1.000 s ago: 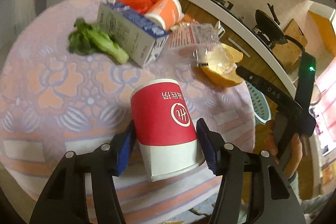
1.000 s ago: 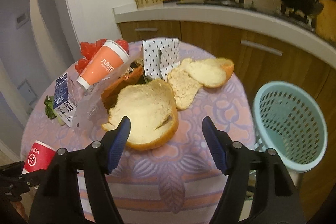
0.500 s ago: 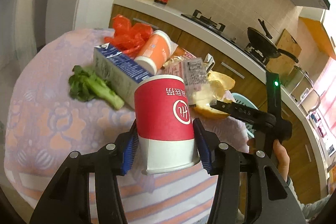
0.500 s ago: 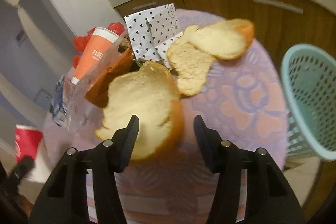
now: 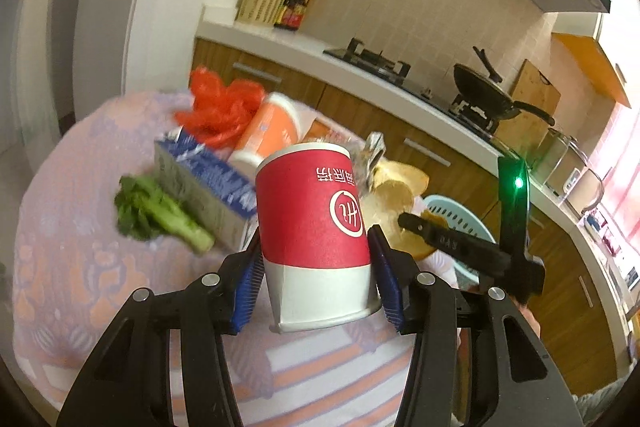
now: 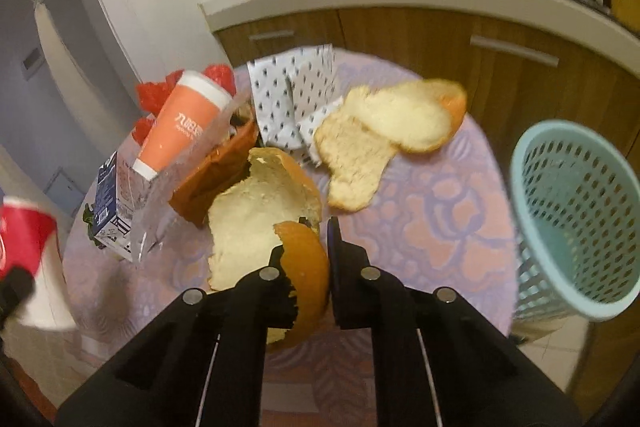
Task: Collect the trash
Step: 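Grasp the orange peel with the right tool, then drop the paper cup from the left tool into the blue basket while the right tool drops the orange peel, then grasp the green leafy vegetable with the left tool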
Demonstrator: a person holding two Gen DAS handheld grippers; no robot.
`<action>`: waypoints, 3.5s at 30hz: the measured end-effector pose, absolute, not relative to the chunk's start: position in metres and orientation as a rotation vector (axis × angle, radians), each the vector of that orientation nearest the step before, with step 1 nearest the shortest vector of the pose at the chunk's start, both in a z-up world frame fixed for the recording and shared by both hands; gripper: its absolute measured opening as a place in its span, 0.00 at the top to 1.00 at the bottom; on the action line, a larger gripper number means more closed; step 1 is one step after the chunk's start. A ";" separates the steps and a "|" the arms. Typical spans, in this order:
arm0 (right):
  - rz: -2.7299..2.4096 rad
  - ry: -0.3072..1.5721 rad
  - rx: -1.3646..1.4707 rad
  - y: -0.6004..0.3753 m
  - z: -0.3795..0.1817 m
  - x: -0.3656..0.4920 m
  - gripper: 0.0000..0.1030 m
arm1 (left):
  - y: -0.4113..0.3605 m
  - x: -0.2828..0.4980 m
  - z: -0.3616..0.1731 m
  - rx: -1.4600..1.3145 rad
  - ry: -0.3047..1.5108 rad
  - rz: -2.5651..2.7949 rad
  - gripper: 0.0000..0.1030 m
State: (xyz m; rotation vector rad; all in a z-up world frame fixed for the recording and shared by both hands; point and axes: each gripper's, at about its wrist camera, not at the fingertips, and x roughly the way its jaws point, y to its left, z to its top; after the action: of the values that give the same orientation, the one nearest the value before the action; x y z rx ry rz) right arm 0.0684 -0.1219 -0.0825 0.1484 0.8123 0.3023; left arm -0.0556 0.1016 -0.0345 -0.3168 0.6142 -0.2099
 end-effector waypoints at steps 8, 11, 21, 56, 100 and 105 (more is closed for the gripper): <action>0.238 0.687 0.149 -0.157 -0.045 0.063 0.93 | 0.051 -0.032 0.006 -0.239 0.553 -0.263 0.53; 0.197 0.651 0.195 -0.188 -0.034 0.059 0.93 | 0.025 -0.015 0.010 -0.225 0.560 -0.293 0.53; -0.084 0.614 0.304 -0.316 -0.041 0.064 0.93 | -0.104 0.049 0.005 -0.109 0.614 -0.462 0.53; -0.314 0.949 0.409 -0.418 -0.162 0.133 0.49 | -0.245 0.168 -0.099 -0.034 0.873 -0.600 0.34; 0.067 1.026 0.236 -0.327 -0.096 0.162 0.20 | -0.090 0.093 -0.016 -0.127 0.630 -0.381 0.30; 0.183 0.810 0.178 -0.259 -0.053 0.146 0.20 | -0.024 0.063 0.003 -0.166 0.566 -0.245 0.28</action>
State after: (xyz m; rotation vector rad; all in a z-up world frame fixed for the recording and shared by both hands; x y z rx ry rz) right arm 0.1458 -0.2591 -0.0527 0.1778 0.8104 0.1826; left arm 0.0634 -0.0241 0.0030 -0.1658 0.5661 -0.2447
